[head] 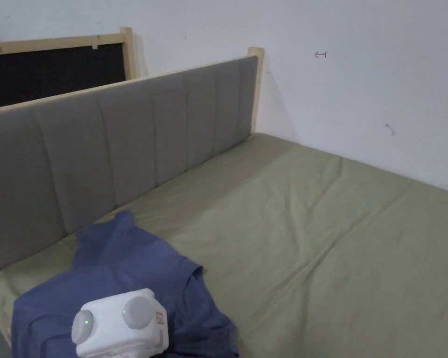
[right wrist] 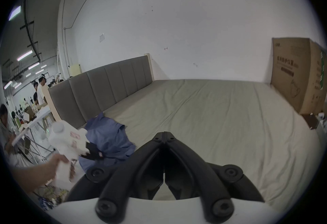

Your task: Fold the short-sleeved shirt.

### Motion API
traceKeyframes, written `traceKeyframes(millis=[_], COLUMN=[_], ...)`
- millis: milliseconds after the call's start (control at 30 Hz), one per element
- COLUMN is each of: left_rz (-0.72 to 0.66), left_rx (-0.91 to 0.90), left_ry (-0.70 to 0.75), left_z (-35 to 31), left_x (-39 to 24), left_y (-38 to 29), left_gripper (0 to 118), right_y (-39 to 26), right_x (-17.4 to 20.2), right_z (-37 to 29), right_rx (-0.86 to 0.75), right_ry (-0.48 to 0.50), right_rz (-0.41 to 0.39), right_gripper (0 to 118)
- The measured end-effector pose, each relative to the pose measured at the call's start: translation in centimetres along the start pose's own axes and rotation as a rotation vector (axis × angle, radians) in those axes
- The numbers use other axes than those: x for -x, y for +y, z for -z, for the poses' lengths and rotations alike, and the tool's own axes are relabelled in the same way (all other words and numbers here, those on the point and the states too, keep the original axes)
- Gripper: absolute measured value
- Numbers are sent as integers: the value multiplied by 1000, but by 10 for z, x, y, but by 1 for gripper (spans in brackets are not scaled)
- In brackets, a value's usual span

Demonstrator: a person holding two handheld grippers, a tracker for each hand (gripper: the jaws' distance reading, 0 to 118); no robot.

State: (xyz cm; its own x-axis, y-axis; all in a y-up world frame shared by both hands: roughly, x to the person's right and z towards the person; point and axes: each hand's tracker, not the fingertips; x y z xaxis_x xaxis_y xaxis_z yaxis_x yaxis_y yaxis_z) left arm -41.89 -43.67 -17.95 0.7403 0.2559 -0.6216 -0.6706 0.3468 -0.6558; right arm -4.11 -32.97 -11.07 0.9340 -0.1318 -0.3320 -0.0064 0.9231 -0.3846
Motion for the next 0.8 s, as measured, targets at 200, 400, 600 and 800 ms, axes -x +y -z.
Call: traceKeyframes(millis=[200, 400, 600, 800], left_rz=[-18, 279, 507, 785], left_rx=[-167, -321, -258, -24], left_ry=[-292, -624, -957, -958], left_z=[-83, -176, -229, -181], left_x=[-34, -186, -347, -473], left_y=[30, 35, -25, -156], left_gripper=[2, 2, 2, 2], right_y=[5, -2, -9, -28], right_x=[-36, -81, -140, -199], right_z=[-30, -66, -118, -177], right_rx=[-56, -94, -121, -130], right_ry=[-55, -164, -352, -585], right_rz=[56, 137, 207, 282], right_gripper=[0, 0, 0, 0])
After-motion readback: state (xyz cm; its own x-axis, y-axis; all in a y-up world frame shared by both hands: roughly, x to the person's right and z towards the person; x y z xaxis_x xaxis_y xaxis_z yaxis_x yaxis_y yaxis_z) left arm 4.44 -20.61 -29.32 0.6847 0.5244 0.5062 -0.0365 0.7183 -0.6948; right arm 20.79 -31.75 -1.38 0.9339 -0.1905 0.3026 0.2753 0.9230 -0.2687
